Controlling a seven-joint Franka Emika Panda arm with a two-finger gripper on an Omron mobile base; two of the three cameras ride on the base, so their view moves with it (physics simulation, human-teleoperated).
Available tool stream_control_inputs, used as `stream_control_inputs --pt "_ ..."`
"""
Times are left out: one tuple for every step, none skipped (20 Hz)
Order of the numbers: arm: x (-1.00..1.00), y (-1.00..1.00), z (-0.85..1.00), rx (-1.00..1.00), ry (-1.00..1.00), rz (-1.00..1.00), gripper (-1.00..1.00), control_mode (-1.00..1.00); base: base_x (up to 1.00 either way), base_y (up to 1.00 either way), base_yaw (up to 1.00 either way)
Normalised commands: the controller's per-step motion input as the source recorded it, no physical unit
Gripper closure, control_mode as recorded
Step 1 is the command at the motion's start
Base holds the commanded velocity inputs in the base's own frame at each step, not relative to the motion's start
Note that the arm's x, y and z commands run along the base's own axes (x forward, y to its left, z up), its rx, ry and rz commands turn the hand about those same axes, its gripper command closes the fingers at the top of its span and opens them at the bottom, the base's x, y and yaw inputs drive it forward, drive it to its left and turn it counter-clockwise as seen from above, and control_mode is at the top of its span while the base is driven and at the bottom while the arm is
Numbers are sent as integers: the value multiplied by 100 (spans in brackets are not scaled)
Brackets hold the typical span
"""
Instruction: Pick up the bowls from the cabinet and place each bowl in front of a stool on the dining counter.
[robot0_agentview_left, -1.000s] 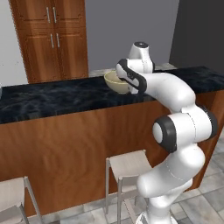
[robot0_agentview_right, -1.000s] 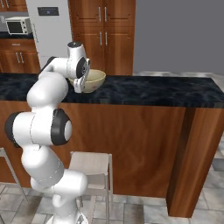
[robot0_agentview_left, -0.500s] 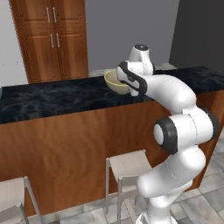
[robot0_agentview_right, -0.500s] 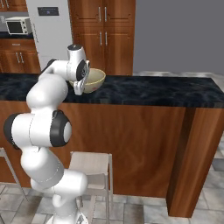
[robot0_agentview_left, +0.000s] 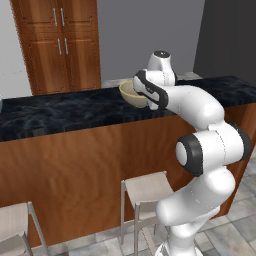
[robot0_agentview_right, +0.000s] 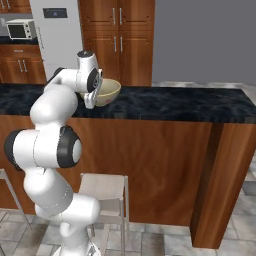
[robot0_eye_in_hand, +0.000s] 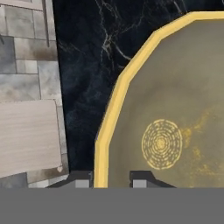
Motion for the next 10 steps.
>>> stream_control_inputs --pt "0 0 0 0 0 0 -100 -100 0 0 0" --pt "0 0 0 0 0 0 -100 -100 0 0 0" --pt "0 0 0 0 0 0 -100 -100 0 0 0" --pt "0 0 0 0 0 0 -100 -100 0 0 0" --pt "0 0 0 0 0 0 -100 -100 0 0 0" --pt "0 0 0 0 0 0 -100 -100 0 0 0" --pt "0 0 0 0 0 0 -100 -100 0 0 0" --pt "0 0 0 0 0 0 -100 -100 0 0 0" --pt "0 0 0 0 0 0 -100 -100 0 0 0" --pt "0 0 0 0 0 0 -100 -100 0 0 0"
